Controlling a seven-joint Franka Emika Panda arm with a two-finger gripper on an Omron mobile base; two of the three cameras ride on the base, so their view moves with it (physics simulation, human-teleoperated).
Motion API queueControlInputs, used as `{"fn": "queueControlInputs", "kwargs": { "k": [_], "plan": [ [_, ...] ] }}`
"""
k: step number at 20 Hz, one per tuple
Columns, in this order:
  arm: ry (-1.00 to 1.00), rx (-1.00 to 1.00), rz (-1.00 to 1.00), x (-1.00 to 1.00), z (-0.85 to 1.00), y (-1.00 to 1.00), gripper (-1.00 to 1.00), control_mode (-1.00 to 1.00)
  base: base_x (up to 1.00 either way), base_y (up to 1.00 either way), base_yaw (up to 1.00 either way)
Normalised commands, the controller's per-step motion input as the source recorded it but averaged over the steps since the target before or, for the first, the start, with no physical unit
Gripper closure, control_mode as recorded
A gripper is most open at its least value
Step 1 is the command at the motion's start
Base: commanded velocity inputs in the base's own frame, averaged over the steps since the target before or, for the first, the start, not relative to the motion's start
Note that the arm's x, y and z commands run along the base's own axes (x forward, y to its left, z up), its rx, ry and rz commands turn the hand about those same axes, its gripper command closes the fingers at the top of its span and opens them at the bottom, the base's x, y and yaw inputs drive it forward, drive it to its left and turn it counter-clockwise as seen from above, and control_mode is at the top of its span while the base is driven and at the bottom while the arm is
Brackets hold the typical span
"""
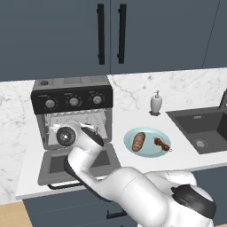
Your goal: Pick up the kebab skewer and baguette bread, and place them inside the toaster oven. Close the toaster oven door and start by setting the timer.
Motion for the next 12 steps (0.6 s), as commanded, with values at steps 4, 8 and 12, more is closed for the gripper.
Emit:
{"fn": "queueControlInputs", "kwargs": {
  "k": [4, 8, 12],
  "plan": [
    [0.0, 0.0, 0.0, 0.4, -0.07, 0.0, -1.0, -1.0, 0.0, 0.0, 0.0],
    [-0.04, 0.0, 0.0, 0.22, -0.36, 0.17, -1.0, -1.0, 0.0, 0.0, 0.0],
    [-0.05, -0.02, 0.0, 0.27, -0.16, 0.02, -1.0, -1.0, 0.0, 0.0, 0.0]
  ]
}}
